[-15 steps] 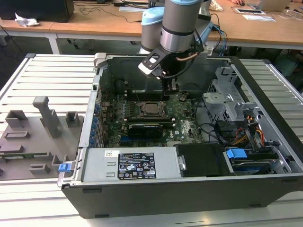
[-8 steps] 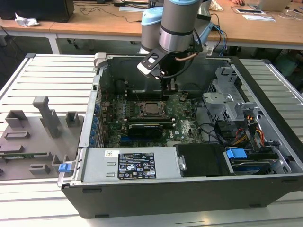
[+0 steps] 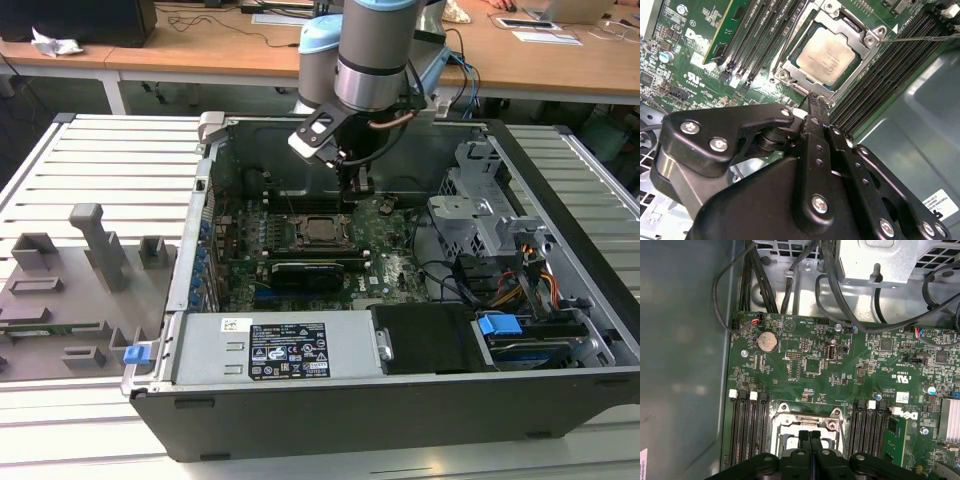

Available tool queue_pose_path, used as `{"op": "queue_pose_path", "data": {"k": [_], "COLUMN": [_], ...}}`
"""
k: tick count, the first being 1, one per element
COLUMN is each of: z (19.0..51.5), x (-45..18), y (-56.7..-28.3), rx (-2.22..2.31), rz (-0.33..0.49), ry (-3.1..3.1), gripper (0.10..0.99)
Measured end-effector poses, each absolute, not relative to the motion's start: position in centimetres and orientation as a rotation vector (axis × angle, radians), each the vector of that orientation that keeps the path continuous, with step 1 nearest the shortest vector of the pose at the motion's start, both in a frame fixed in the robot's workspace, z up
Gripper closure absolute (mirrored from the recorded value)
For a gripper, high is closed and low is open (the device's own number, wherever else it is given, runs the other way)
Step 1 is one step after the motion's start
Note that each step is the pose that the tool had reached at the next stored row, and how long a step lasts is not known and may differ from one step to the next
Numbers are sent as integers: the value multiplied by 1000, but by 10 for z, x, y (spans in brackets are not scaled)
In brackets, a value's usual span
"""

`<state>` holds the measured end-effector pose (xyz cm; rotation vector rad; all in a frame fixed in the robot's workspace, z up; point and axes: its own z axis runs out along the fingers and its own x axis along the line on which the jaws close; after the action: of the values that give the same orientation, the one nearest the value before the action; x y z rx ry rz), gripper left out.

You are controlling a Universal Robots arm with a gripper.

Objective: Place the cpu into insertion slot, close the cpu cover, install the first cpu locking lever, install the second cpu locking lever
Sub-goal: 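Close the cpu cover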

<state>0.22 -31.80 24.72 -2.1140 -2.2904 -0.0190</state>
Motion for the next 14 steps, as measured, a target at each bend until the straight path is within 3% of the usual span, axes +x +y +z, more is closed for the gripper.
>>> {"op": "queue_pose_path", "data": {"k": [14], "z": [247], "x": [-1], "y": [-318], "rx": [-2114], "rz": [-19], "ry": [-2290], "gripper": [980]}}
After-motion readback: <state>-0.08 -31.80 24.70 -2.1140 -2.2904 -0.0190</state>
